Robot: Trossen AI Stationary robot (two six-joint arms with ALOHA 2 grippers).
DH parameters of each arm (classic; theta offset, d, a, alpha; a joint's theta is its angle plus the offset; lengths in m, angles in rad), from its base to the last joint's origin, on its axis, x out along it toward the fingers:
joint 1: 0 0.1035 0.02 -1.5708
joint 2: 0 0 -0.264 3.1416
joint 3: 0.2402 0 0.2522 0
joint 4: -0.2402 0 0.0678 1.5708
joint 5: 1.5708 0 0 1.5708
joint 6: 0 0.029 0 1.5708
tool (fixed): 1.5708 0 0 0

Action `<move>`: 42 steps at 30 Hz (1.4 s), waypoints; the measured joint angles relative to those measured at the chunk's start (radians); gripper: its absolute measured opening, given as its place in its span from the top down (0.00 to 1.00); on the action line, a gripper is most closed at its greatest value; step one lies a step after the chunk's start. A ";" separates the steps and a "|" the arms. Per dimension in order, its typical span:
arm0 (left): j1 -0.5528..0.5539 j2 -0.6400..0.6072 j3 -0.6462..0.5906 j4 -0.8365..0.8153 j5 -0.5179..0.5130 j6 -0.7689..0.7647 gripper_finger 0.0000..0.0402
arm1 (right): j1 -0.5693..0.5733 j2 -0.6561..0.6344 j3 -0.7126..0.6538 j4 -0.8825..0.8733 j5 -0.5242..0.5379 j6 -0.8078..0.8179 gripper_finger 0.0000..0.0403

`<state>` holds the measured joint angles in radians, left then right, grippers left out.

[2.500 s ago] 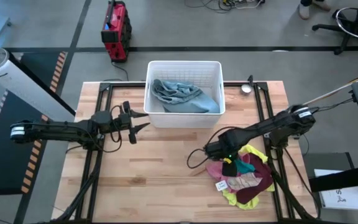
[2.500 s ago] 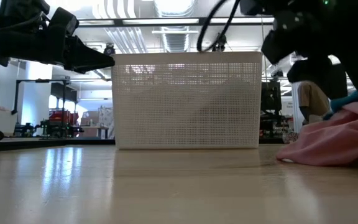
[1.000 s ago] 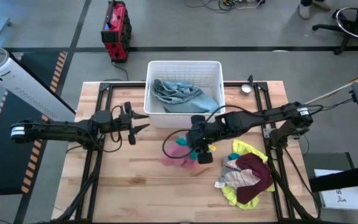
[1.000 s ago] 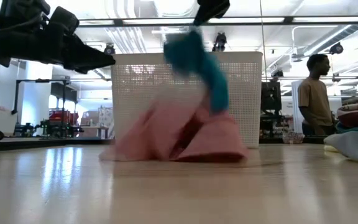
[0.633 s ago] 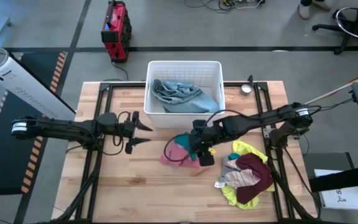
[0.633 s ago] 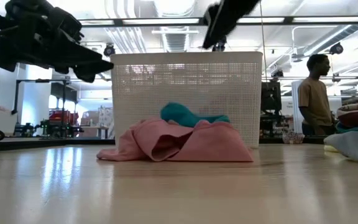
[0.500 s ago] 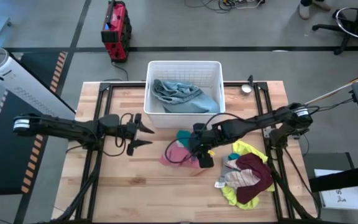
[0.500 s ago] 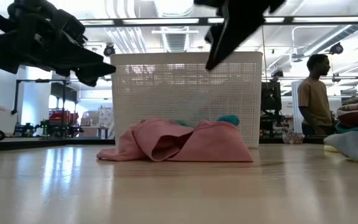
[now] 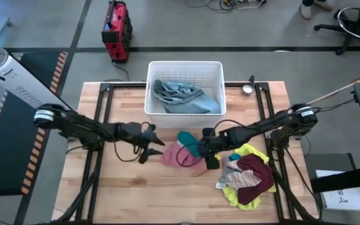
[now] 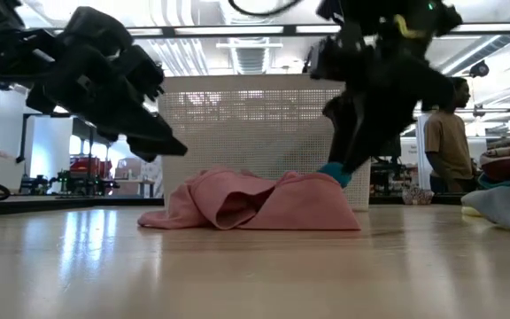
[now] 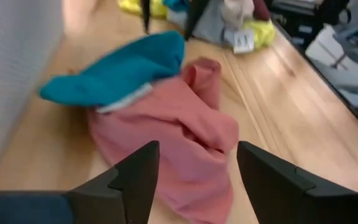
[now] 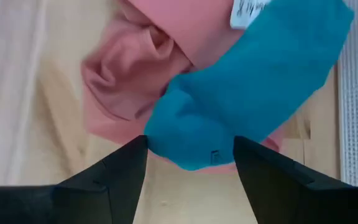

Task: Sort clothes
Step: Put the blue sock into the white laundry bin

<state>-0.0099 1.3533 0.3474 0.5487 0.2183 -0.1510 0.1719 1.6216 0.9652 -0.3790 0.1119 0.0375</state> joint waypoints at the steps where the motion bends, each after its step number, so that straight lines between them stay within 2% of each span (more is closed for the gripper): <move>1: -0.009 0.026 0.012 -0.001 -0.001 -0.001 0.48 | 0.000 0.005 -0.014 0.027 0.003 -0.006 0.47; 5: -0.037 0.106 0.063 -0.004 -0.029 0.004 0.45 | -0.002 0.011 -0.029 0.073 0.015 -0.031 0.59; 10: -0.046 0.143 0.106 -0.002 -0.034 0.010 0.44 | -0.002 0.011 -0.014 0.078 0.014 -0.068 0.90; 12: -0.046 0.139 0.108 -0.001 -0.034 0.012 0.44 | -0.002 0.011 -0.008 0.066 0.012 -0.087 0.97; 16: -0.046 0.123 0.101 -0.002 -0.037 0.013 0.45 | -0.001 0.007 0.033 0.020 -0.007 -0.083 0.98; 21: -0.048 0.102 0.093 -0.009 -0.051 0.012 0.46 | 0.015 -0.034 0.176 -0.095 0.024 -0.105 0.99; 28: -0.062 0.079 0.090 -0.006 -0.052 0.036 0.43 | 0.020 -0.085 0.417 -0.261 0.199 -0.191 1.00; 31: -0.066 0.079 0.090 -0.006 -0.051 0.041 0.41 | 0.006 -0.096 0.509 -0.278 0.287 -0.252 1.00; 36: -0.066 0.084 0.095 -0.008 -0.052 0.040 0.37 | -0.066 -0.100 0.626 -0.276 0.394 -0.382 1.00; 42: -0.065 0.083 0.101 -0.007 -0.052 0.045 0.34 | -0.217 -0.097 0.685 -0.195 0.358 -0.481 1.00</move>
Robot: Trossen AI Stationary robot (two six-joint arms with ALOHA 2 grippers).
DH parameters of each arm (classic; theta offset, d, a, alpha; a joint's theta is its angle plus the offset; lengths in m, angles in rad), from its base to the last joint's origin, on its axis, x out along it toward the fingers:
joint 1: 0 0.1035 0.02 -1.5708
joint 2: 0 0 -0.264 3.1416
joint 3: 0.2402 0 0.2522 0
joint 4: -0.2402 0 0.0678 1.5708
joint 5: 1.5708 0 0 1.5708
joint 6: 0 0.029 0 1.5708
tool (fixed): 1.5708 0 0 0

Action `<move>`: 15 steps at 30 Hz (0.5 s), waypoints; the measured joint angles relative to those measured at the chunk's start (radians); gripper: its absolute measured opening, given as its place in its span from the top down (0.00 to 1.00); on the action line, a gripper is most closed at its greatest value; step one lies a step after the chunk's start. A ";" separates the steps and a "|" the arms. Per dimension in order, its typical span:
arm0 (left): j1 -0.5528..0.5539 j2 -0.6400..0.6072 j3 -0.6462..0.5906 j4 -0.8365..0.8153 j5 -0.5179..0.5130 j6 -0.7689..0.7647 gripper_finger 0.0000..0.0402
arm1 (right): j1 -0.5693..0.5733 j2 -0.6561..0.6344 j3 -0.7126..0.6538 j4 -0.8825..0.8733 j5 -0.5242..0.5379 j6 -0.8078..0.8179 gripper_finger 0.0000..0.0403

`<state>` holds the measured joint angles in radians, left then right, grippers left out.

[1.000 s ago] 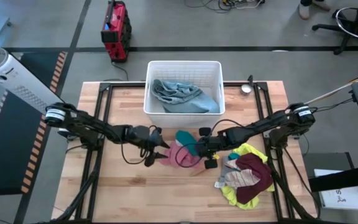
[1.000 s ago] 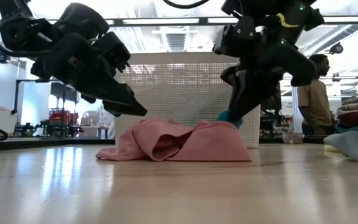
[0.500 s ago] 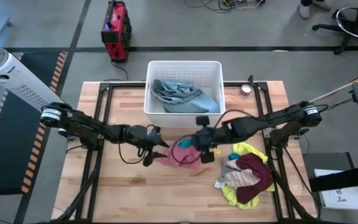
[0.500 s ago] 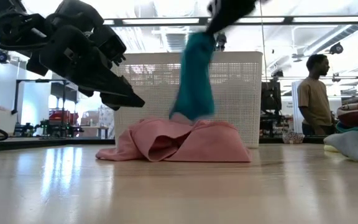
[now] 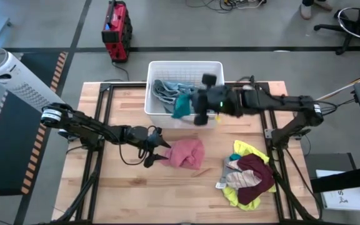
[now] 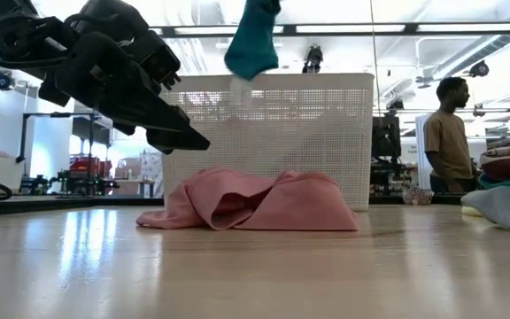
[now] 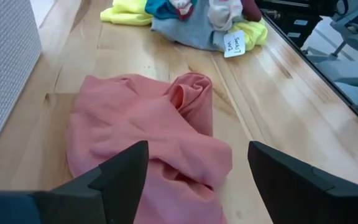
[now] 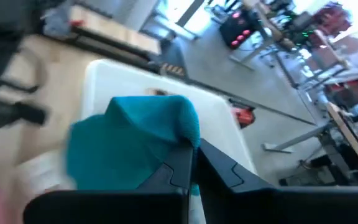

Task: Sort clothes
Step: Put the blue sock into the white laundry bin

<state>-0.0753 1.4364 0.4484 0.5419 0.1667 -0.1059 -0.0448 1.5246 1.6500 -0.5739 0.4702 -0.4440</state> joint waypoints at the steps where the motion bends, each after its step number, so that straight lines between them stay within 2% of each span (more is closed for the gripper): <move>1: 0.000 0.000 0.000 0.000 0.000 0.000 0.33 | -0.030 0.000 0.000 0.023 -0.027 -0.006 1.00; 7: 0.000 0.000 0.000 -0.001 -0.001 0.001 0.34 | -0.210 0.041 0.000 0.087 -0.288 0.042 1.00; 12: 0.000 0.000 0.000 0.000 -0.003 0.010 0.36 | -0.292 0.139 -0.001 0.147 -0.497 0.090 1.00; 15: 0.000 0.000 0.001 0.000 -0.003 0.011 0.37 | -0.307 0.205 0.007 0.173 -0.530 0.139 1.00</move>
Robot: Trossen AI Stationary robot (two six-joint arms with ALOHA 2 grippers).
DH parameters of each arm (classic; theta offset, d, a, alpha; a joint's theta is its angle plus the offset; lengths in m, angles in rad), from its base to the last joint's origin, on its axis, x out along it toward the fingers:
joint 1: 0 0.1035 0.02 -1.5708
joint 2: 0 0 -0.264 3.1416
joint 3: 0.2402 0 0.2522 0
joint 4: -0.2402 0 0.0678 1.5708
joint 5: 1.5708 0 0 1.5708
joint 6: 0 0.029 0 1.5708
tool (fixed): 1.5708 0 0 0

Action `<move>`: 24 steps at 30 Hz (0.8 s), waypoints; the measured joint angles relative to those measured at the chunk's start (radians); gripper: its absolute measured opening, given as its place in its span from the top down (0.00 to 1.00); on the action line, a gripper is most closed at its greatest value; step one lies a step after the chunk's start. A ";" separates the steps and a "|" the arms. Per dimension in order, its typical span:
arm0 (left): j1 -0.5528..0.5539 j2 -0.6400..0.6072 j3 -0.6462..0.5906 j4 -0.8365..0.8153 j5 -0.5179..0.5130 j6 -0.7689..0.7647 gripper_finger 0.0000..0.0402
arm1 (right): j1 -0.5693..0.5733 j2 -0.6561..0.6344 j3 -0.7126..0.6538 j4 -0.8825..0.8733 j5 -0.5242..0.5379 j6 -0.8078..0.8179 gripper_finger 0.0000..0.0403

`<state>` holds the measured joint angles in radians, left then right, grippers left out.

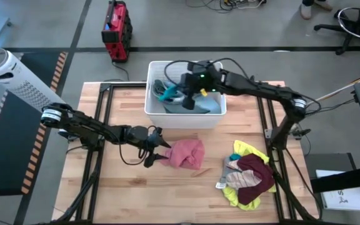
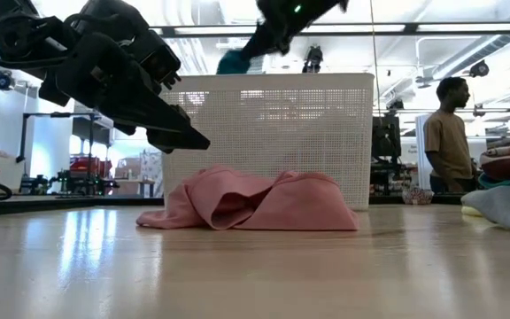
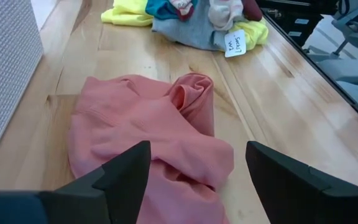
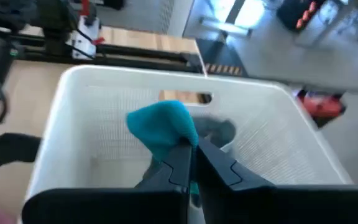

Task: Sort clothes
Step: Put the blue sock into the white laundry bin, then put the pink shirt into the white bin

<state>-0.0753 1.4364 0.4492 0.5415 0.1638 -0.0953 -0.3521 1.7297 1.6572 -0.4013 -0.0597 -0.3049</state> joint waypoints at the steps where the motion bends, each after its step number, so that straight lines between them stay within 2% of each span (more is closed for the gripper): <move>1: 0.000 0.000 0.000 0.000 0.000 0.000 0.37 | -0.002 0.022 0.012 -0.004 0.003 0.016 0.99; 4: 0.000 0.000 0.000 -0.003 0.000 0.000 0.36 | -0.003 0.077 0.066 -0.031 0.007 0.039 0.94; 7: 0.000 0.000 0.000 -0.004 0.001 0.000 0.34 | -0.001 0.122 0.149 -0.091 0.007 0.046 0.85; 12: 0.000 0.000 0.000 -0.004 0.001 0.000 0.30 | 0.002 0.195 0.333 -0.310 -0.011 0.079 0.67; 16: 0.000 0.000 0.000 -0.005 0.002 0.001 0.29 | 0.005 0.222 0.441 -0.463 -0.027 0.071 0.57; 20: -0.003 0.000 0.000 -0.005 0.002 0.001 0.29 | 0.022 0.205 0.462 -0.510 0.000 0.049 0.58; 24: -0.017 0.000 0.000 -0.005 0.002 0.017 0.30 | 0.073 0.128 0.415 -0.505 0.085 -0.006 0.75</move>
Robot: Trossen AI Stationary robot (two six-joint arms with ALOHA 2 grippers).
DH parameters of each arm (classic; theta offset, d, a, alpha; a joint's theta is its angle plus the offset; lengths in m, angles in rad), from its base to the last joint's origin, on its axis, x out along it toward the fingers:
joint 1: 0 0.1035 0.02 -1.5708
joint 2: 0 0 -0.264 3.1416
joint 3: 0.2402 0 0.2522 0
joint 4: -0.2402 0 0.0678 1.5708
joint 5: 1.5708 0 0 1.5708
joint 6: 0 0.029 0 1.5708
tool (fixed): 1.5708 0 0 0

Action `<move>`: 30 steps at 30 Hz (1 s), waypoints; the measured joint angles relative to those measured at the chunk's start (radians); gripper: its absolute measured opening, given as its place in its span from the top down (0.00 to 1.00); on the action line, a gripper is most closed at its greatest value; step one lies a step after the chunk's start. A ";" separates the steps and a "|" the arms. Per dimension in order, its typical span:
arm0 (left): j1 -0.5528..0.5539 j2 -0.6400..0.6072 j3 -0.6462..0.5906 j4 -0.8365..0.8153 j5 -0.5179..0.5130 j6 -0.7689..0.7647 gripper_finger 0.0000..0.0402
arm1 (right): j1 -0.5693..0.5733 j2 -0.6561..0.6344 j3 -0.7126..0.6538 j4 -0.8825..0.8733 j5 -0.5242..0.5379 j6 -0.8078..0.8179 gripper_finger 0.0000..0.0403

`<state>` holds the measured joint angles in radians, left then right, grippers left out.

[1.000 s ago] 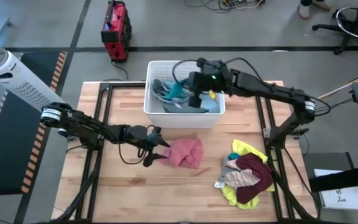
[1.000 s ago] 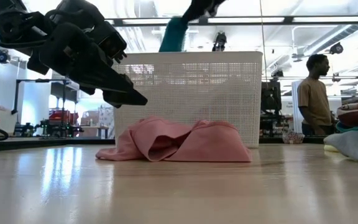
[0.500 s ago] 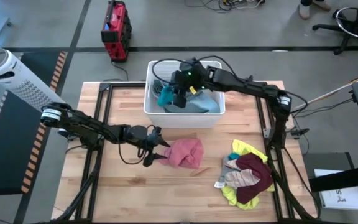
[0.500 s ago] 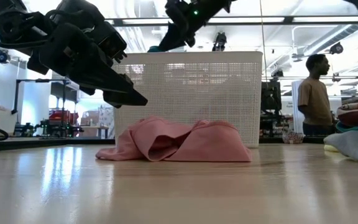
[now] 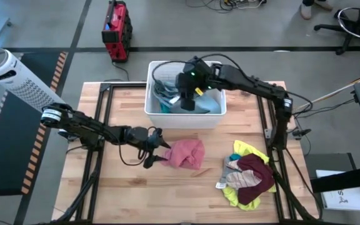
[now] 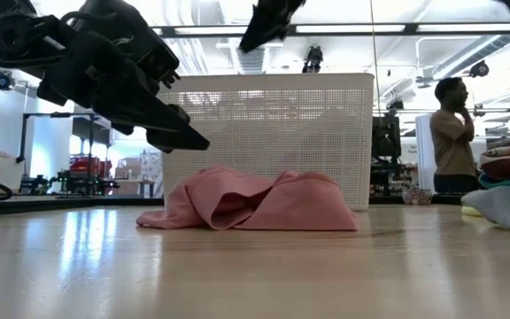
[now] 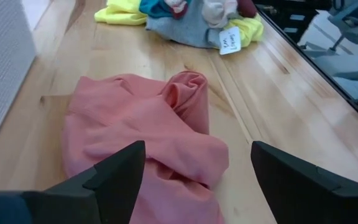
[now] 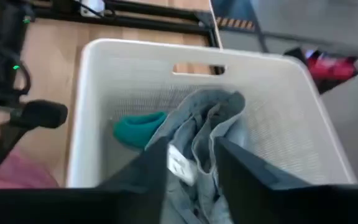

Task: Sort clothes
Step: Put the pink shirt into the white bin

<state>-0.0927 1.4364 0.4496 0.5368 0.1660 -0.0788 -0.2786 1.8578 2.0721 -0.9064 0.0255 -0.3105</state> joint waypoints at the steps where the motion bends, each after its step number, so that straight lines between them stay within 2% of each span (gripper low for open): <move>1: -0.005 0.000 0.000 0.000 0.000 0.006 0.31 | 0.011 -0.026 -0.021 0.003 -0.001 -0.013 0.81; 3: -0.014 0.000 0.000 0.000 0.001 0.017 0.31 | 0.042 -0.076 -0.079 0.018 -0.002 -0.023 0.94; 4: -0.017 0.000 0.000 0.000 0.001 0.018 0.31 | 0.056 -0.104 -0.115 0.034 -0.001 -0.023 0.97; 8: -0.018 0.000 0.012 -0.025 0.003 0.007 0.31 | 0.123 -0.228 -0.311 0.156 0.010 0.009 0.96; 10: -0.018 0.000 0.025 -0.051 -0.004 -0.007 0.30 | 0.159 -0.300 -0.428 0.242 0.064 0.029 0.97; 15: -0.018 0.011 0.079 -0.161 -0.102 -0.046 0.26 | 0.260 -0.470 -0.711 0.435 0.251 0.077 0.99; 19: -0.018 0.057 0.132 -0.222 -0.141 -0.089 0.22 | 0.339 -0.582 -0.888 0.581 0.296 0.135 1.00; 25: -0.018 0.184 0.214 -0.234 -0.187 -0.138 0.17 | 0.445 -0.668 -1.054 0.708 0.427 0.162 1.00; 30: -0.018 0.307 0.302 -0.342 -0.232 -0.144 0.21 | 0.501 -0.694 -1.106 0.706 0.541 0.190 1.00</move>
<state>-0.1104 1.7432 0.7514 0.1948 -0.0661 -0.2230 0.2225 1.1639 0.9660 -0.1999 0.5662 -0.1204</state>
